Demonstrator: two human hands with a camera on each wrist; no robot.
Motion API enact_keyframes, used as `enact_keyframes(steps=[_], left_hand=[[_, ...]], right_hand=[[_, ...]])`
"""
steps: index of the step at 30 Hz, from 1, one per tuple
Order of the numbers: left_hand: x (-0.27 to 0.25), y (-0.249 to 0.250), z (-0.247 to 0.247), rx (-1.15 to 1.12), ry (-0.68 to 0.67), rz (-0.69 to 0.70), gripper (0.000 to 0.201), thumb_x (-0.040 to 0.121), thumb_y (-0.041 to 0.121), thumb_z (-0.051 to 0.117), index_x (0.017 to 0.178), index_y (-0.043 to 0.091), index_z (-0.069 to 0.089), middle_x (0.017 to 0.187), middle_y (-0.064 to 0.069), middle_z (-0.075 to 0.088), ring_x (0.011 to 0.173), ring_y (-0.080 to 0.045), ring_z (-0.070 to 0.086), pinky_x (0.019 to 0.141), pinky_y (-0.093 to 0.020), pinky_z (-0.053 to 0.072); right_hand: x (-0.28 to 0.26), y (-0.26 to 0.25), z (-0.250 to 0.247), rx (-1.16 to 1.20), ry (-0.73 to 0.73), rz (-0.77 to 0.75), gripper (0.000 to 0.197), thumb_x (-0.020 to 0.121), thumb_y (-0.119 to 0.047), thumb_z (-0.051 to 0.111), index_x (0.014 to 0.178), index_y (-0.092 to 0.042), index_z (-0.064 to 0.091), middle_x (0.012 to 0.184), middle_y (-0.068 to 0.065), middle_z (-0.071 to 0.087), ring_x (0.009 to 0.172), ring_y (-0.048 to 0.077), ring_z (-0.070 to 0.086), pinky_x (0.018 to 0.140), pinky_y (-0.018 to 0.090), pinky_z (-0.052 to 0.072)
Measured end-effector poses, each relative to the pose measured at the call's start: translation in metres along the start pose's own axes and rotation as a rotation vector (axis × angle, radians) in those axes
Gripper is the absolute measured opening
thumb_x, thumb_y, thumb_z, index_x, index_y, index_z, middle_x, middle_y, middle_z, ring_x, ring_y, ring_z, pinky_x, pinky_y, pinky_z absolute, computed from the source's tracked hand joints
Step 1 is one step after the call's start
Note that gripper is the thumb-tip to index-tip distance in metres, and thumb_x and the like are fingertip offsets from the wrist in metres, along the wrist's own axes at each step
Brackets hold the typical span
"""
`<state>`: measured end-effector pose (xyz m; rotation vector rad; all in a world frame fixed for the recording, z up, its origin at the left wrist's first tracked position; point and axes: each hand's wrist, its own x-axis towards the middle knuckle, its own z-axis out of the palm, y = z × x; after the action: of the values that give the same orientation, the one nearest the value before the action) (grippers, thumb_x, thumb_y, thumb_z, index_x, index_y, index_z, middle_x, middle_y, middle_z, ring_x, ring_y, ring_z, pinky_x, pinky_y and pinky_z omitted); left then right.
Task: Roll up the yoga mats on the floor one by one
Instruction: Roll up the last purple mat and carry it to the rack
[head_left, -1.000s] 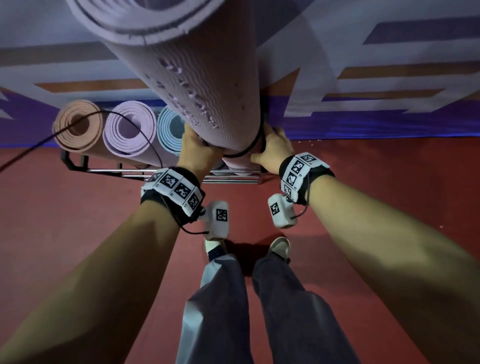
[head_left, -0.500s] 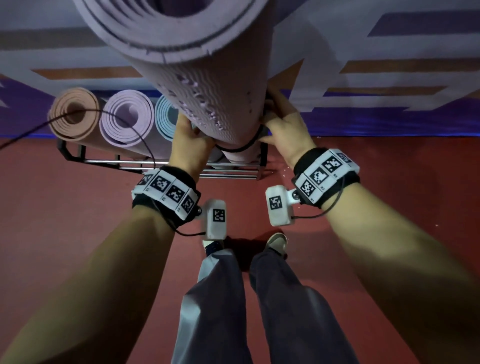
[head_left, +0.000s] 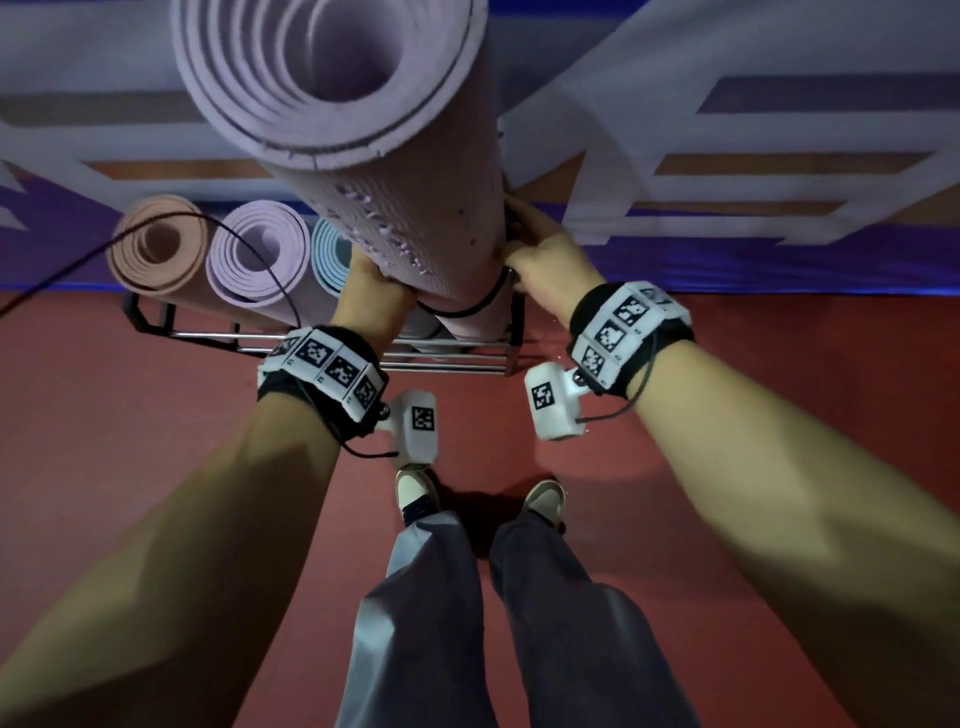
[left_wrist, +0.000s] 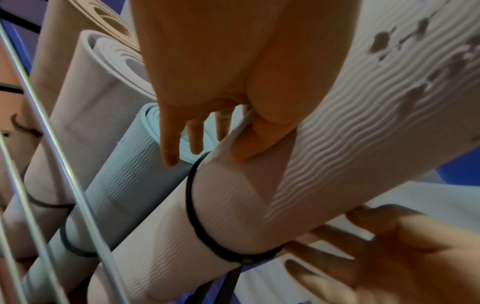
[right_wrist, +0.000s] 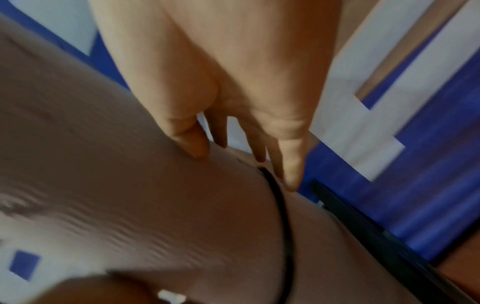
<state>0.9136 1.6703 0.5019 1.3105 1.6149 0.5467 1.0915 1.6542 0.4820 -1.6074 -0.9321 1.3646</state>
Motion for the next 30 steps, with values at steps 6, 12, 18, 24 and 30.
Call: enact_keyframes(steps=[6, 12, 18, 24, 30], left_hand=[[-0.011, 0.008, -0.007, -0.156, 0.000, 0.092, 0.042, 0.076, -0.027, 0.050, 0.117, -0.022, 0.054, 0.117, -0.042, 0.059, 0.082, 0.005, 0.068, 0.060, -0.012, 0.045], [-0.011, -0.022, 0.003, -0.200, -0.013, -0.164, 0.041, 0.079, 0.013, 0.058, 0.118, 0.019, 0.050, 0.104, -0.005, 0.064, 0.093, -0.024, 0.064, 0.075, -0.039, 0.053], [-0.019, -0.089, 0.055, -0.198, 0.038, -0.412, 0.012, 0.098, 0.009, 0.049, 0.105, 0.013, 0.057, 0.088, -0.002, 0.063, 0.080, -0.023, 0.064, 0.071, -0.034, 0.051], [-0.007, -0.155, 0.116, -0.166, -0.028, -0.614, 0.033, 0.101, 0.004, 0.049, 0.132, 0.009, 0.056, 0.121, -0.011, 0.064, 0.105, -0.027, 0.064, 0.086, -0.044, 0.054], [0.024, -0.198, 0.147, -0.245, -0.012, -0.619, 0.040, 0.104, 0.000, 0.037, 0.137, 0.020, 0.045, 0.132, -0.012, 0.057, 0.126, -0.030, 0.055, 0.104, -0.056, 0.044]], right_hand=[[0.001, -0.016, 0.000, 0.147, -0.057, -0.058, 0.062, 0.072, -0.026, 0.055, 0.130, -0.050, 0.055, 0.129, -0.002, 0.064, 0.112, 0.012, 0.060, 0.111, 0.043, 0.039], [0.001, 0.016, -0.006, 0.202, -0.019, 0.030, 0.059, 0.085, -0.028, 0.056, 0.144, -0.033, 0.049, 0.133, -0.005, 0.062, 0.123, 0.015, 0.058, 0.109, 0.046, 0.044], [0.003, 0.101, -0.038, 0.150, 0.191, 0.155, 0.051, 0.089, -0.017, 0.060, 0.139, -0.016, 0.050, 0.097, -0.010, 0.060, 0.097, 0.013, 0.059, 0.097, 0.042, 0.050], [0.020, 0.217, -0.051, 0.079, 0.105, 0.341, 0.057, 0.097, 0.002, 0.044, 0.152, -0.012, 0.035, 0.142, 0.009, 0.051, 0.110, 0.020, 0.056, 0.079, 0.027, 0.050], [0.062, 0.298, -0.022, 0.052, 0.009, 0.295, 0.067, 0.091, 0.004, 0.047, 0.153, -0.017, 0.034, 0.151, 0.003, 0.045, 0.097, 0.010, 0.053, 0.069, 0.015, 0.038]])
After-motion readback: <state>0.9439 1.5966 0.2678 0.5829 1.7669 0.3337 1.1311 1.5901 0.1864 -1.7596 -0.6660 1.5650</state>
